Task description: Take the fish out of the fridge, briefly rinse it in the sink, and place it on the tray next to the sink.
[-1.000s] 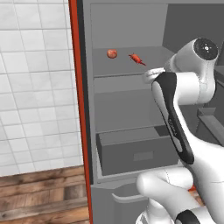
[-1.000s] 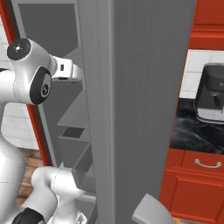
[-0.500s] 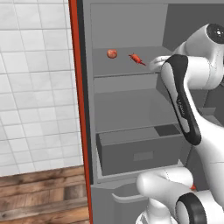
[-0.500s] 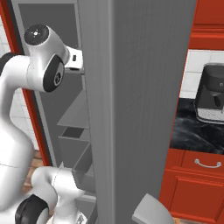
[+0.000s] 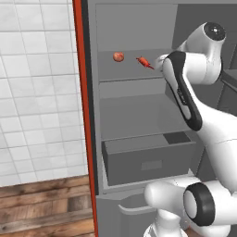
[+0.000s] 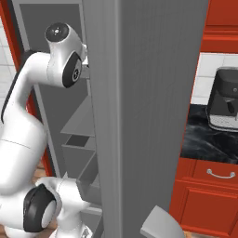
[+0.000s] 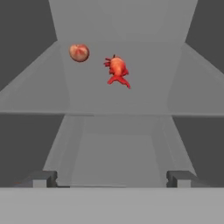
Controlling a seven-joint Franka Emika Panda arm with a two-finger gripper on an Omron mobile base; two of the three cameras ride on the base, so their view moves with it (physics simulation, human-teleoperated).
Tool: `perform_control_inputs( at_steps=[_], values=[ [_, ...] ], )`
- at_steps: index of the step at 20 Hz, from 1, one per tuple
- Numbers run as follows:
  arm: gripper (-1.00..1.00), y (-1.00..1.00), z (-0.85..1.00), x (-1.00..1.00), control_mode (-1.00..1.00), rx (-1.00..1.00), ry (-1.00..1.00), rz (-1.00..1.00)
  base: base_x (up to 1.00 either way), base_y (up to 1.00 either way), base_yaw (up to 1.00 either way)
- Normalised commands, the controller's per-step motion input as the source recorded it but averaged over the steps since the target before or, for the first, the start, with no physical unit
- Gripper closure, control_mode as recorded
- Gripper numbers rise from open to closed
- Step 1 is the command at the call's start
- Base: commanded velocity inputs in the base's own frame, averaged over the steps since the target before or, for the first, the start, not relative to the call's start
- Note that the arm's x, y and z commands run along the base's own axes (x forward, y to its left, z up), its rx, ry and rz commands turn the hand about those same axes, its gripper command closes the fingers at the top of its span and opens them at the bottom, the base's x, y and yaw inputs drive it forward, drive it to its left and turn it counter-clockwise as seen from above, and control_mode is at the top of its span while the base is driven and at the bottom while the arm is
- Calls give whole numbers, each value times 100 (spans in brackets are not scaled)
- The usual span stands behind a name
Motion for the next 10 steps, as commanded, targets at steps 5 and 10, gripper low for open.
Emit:
perform_control_inputs(
  at_steps=[5,10],
  values=[
    [-100,0,-6,85,-100,0,2,0,0,0,0],
    [-100,0,-9,77,-100,0,4,0,0,0,0]
  ],
)
